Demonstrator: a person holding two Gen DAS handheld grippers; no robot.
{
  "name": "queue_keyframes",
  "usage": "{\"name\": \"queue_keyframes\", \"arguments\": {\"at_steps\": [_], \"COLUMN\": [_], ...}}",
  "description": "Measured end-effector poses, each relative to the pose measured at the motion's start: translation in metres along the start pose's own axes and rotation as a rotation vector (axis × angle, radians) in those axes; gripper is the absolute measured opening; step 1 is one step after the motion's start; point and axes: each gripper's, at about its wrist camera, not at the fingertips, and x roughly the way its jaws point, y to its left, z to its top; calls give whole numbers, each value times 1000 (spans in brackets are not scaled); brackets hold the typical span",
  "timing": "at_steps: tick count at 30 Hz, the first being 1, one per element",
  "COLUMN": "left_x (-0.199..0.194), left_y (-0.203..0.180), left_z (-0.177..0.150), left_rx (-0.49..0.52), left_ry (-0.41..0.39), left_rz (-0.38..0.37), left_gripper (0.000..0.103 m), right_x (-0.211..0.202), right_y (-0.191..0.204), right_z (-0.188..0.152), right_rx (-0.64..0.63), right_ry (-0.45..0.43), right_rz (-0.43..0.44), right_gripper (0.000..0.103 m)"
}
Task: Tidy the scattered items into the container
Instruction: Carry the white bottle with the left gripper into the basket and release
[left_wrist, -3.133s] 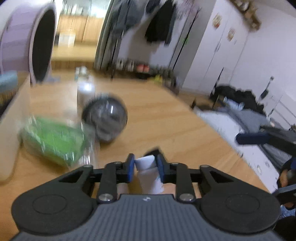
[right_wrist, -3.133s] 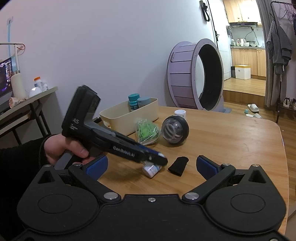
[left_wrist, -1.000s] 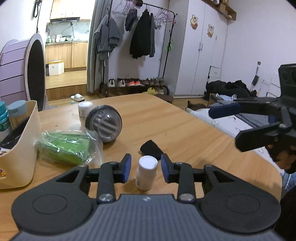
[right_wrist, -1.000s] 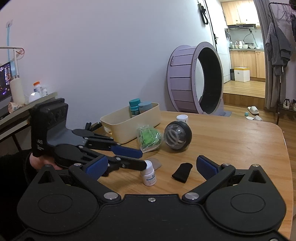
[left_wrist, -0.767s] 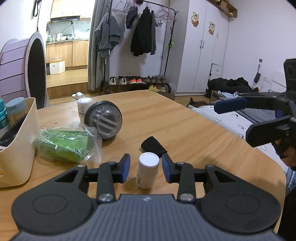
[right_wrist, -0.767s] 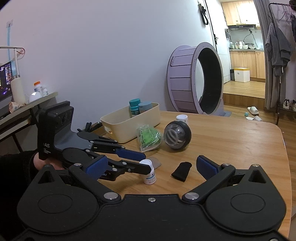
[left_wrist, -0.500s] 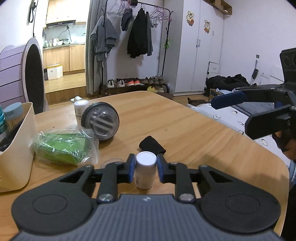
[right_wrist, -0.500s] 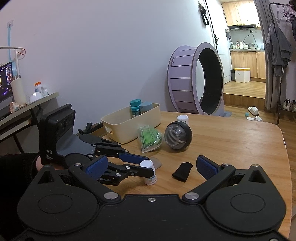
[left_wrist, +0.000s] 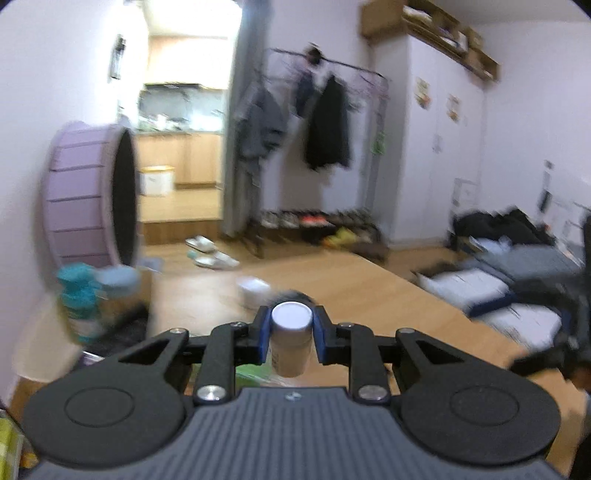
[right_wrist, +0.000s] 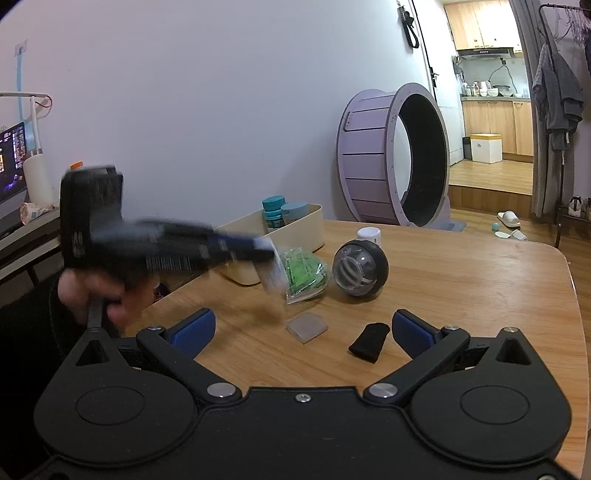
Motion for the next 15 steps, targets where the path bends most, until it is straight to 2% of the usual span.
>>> {"name": "queue_keyframes", "arguments": {"at_steps": [4,7,15], "left_x": [-9,-8,9], "left_y": [41,62,76], "left_z": [6,3,-1], "left_rx": [-74,-120,-121], "left_ry": [-34,-31,16], "left_rz": [110,176,235], "left_gripper": [23,23,24], "right_x": [5,9,17], "right_y": [3,6,16], "right_z": [-1,-2,-3], "right_rx": [-2,-3,-19], "right_ry": [10,14,32], "right_rz": [4,10,30], "right_gripper": [103,103,103]}}
